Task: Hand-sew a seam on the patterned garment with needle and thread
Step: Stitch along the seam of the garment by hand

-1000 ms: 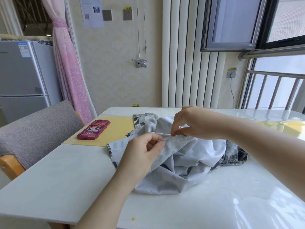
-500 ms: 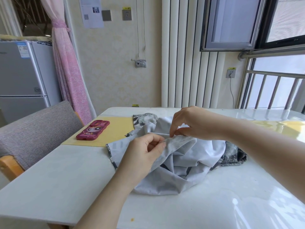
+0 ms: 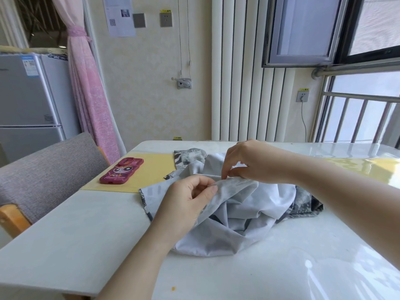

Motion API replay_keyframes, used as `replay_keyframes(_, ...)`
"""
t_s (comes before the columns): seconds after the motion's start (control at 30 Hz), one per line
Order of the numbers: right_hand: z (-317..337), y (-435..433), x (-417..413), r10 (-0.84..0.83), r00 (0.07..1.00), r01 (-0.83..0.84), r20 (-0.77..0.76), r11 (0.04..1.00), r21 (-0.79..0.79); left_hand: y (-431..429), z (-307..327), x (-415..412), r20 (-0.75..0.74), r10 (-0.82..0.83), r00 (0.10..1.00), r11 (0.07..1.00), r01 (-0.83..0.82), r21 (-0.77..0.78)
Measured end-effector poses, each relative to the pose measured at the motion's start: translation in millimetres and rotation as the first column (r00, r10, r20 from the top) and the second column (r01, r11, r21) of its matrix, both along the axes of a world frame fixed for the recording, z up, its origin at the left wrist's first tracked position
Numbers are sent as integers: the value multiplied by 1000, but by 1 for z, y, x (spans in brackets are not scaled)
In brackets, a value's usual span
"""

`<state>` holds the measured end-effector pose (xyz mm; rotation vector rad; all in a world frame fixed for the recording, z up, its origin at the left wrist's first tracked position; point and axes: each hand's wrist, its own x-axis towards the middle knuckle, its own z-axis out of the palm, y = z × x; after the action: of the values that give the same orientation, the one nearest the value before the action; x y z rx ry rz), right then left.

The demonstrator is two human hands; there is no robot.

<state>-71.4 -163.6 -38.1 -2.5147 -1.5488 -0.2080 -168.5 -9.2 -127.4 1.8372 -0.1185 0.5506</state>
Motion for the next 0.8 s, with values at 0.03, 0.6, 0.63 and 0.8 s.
replay_keyframes(0.03, 0, 0, -1, 1, 1000, -1, 0, 1000, 2, 0, 0, 0, -1, -1, 1000, 1000, 1, 1)
replay_keyframes(0.6, -10, 3, -24, 171, 842, 30, -511, 932, 361, 2, 6, 8, 55, -16, 998, 968, 29, -251)
replay_keyframes(0.63, -11, 4, -25, 187, 821, 39, -540, 924, 380, 2, 7, 9, 60, -34, 998, 963, 49, -267)
replay_keyframes(0.8, -17, 4, -24, 130, 905, 37, -406, 925, 378, 1, 7, 12, 60, -61, 996, 949, 76, -305)
